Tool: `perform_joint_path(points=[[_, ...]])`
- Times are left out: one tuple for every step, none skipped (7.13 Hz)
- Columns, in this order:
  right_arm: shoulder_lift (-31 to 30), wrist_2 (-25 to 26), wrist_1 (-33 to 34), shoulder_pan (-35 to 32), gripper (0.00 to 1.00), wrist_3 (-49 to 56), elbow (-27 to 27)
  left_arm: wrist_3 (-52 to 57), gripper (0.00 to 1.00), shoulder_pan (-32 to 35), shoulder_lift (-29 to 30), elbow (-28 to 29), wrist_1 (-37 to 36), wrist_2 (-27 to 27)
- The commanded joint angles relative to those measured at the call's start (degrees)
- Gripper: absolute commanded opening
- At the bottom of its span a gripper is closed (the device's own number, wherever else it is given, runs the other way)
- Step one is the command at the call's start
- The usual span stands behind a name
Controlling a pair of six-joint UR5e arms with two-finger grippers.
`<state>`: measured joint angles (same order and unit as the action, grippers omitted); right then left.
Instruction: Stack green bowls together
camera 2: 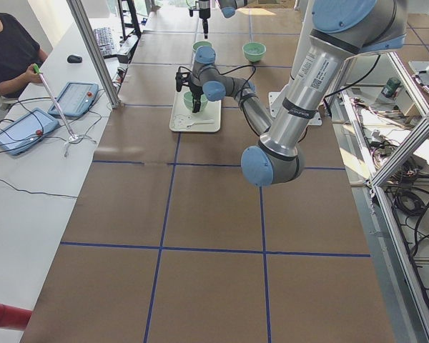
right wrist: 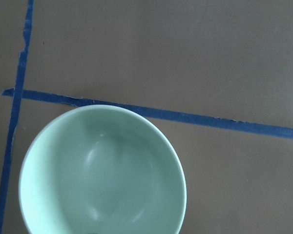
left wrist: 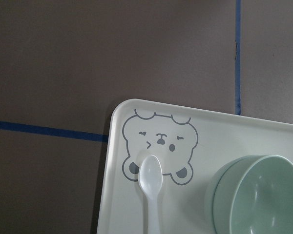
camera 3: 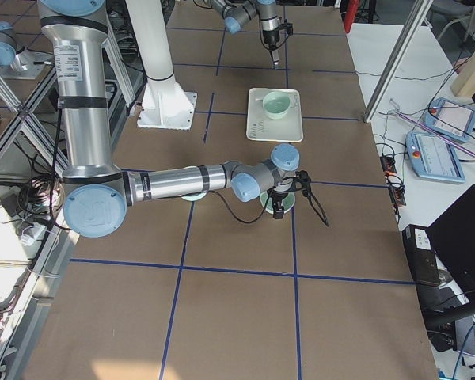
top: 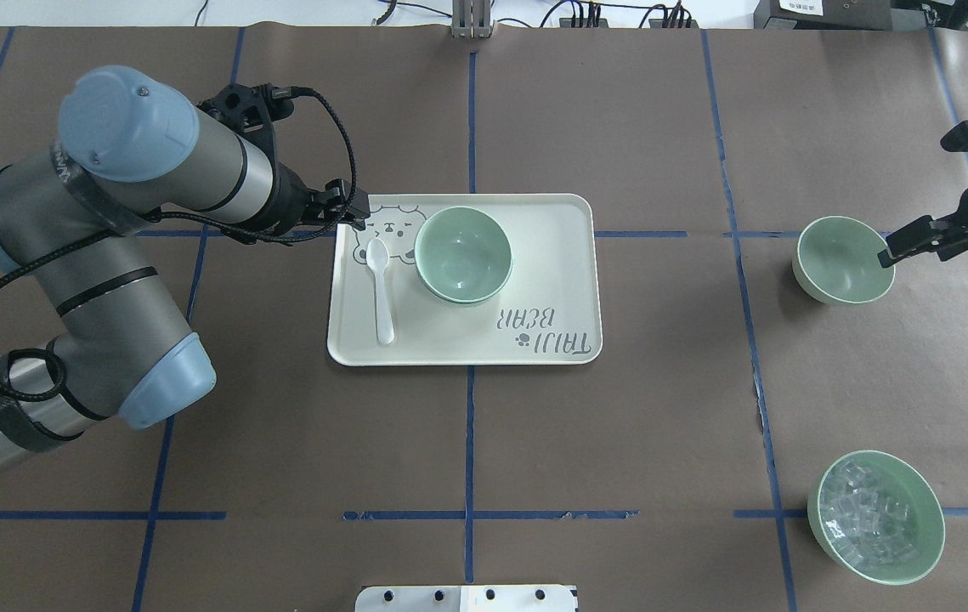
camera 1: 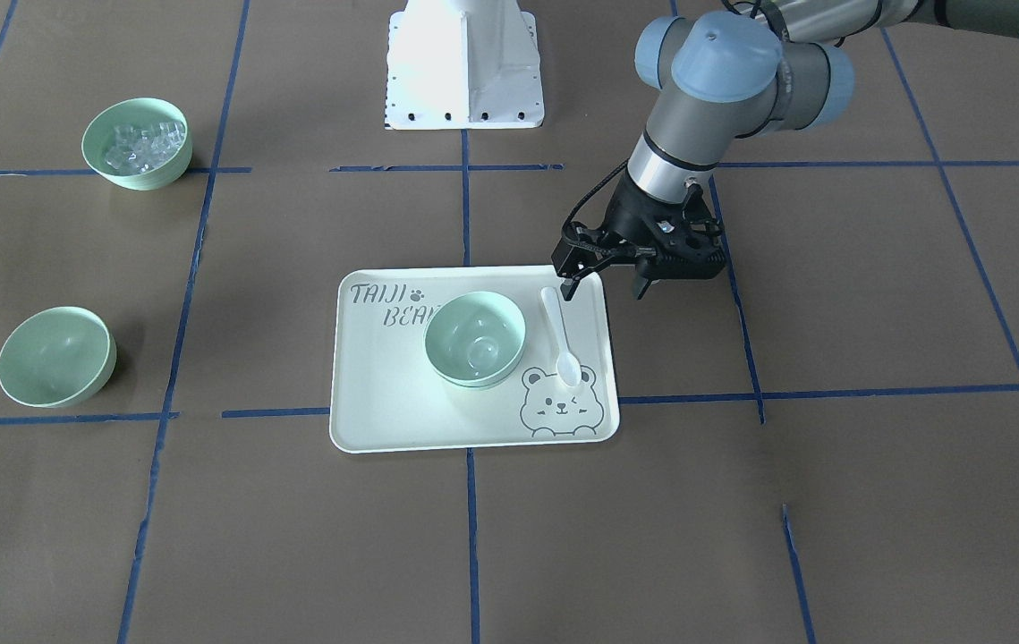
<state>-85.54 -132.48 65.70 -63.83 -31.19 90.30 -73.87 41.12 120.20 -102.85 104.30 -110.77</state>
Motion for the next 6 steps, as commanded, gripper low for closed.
perform_joint_path(points=[[2.0,2.0,-4.6,1.6,0.92,-3.8,-4.8,0.1,1.0,0.0,-0.1,-0.2,-0.1,0.0],[2.0,2.4,-4.6,2.0,0.75,-3.9,-6.1,0.1,1.0,0.0,-0.2,-0.2,-0.1,0.0],[2.2,2.5,-4.6,2.1,0.16,-3.9,-6.3,0.0,1.0,0.0,-0.2,-0.2,-0.1,0.0],[2.2,2.5,-4.6,2.1,0.0,-3.9,-7.1,0.0,1.0,0.0,-0.2,-0.2,-0.1,0.0],[2.2,2.4,-4.6,2.1,0.0,-4.1,-6.9,0.1,1.0,0.0,-0.2,-0.2,-0.1,0.0],[2.3,2.2,-4.6,2.1,0.0,-4.2,-6.4,0.0,1.0,0.3,-0.1,-0.2,-0.4,0.0]])
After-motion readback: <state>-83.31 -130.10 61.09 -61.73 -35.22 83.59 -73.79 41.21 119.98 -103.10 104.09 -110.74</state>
